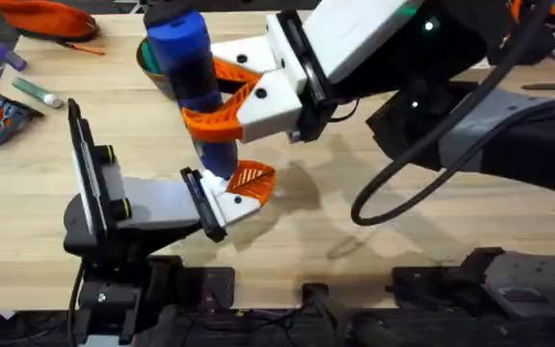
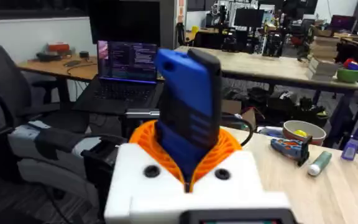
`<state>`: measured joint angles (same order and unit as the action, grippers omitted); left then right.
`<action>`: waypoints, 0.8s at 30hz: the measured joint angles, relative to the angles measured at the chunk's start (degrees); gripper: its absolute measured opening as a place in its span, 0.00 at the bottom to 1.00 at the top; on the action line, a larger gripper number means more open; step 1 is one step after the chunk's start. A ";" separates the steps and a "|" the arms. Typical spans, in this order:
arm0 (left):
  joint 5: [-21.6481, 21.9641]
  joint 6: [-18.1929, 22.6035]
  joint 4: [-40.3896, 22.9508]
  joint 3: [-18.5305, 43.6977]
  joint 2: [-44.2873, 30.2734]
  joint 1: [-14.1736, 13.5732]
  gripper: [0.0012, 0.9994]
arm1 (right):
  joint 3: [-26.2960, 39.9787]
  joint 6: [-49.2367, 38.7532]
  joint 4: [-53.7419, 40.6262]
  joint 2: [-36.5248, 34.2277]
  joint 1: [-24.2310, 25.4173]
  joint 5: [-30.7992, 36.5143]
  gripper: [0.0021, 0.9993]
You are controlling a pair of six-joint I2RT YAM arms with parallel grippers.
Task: Pick up the gripper from the table and insert it into the empty holder that is missing its gripper. Then pick up a screw, insert it into the mounting hole, and use the screwdriver to tighten it. Finally, clean up the table by picking up the vegetable and placing it into the bucket.
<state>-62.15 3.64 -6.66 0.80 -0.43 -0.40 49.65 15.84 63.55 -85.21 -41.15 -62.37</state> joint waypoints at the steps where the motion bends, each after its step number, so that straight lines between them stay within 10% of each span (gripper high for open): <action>1: 0.00 0.00 -0.02 0.00 0.00 0.02 0.01 | 0.00 0.00 -0.03 0.02 0.00 0.00 0.02; 24: 0.20 -0.83 0.00 0.00 0.00 0.02 0.01 | 0.02 0.20 3.19 -1.90 -0.33 -0.52 0.02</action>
<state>-61.95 2.81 -6.66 0.80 -0.43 -0.38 49.67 16.04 66.75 -87.11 -41.47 -62.89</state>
